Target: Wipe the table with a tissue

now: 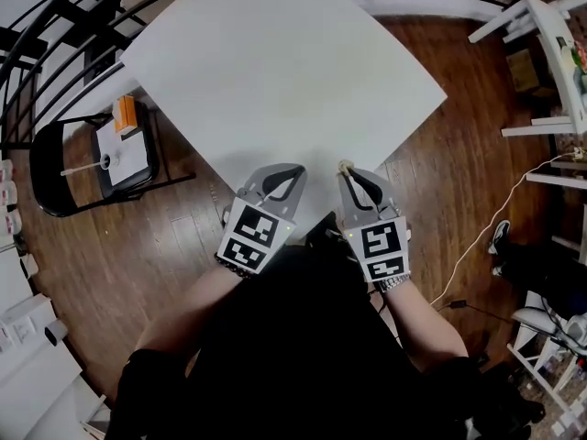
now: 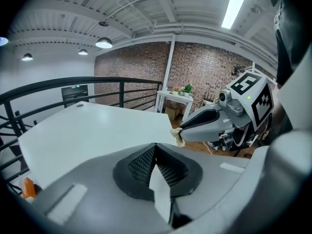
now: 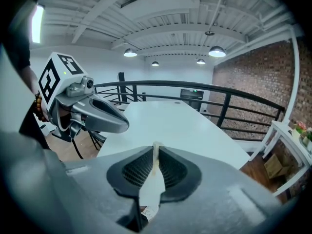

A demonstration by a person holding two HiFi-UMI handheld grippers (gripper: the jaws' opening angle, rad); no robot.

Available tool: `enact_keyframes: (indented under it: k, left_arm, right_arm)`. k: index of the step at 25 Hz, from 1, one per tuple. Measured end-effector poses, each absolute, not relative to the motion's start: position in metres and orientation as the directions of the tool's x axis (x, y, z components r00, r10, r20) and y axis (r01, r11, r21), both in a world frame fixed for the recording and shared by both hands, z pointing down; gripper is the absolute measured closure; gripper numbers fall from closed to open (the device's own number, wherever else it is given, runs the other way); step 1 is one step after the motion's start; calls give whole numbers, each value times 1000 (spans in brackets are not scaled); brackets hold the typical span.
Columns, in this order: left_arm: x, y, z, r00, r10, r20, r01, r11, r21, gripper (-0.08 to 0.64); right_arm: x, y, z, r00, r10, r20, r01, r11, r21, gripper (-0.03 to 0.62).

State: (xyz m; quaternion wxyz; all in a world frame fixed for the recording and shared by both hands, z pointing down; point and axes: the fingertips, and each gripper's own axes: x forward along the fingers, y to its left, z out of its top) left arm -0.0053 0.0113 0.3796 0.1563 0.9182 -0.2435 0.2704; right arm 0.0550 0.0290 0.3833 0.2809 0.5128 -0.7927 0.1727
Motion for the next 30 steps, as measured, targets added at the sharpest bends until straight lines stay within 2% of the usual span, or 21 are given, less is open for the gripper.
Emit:
enact_keyframes:
  k: [30]
  left_arm:
    - [-59,27,334,785,-394,478,-495,-863,102,545]
  right_arm:
    - [-11,52,327,-275,-809,519,-930,360,69,566]
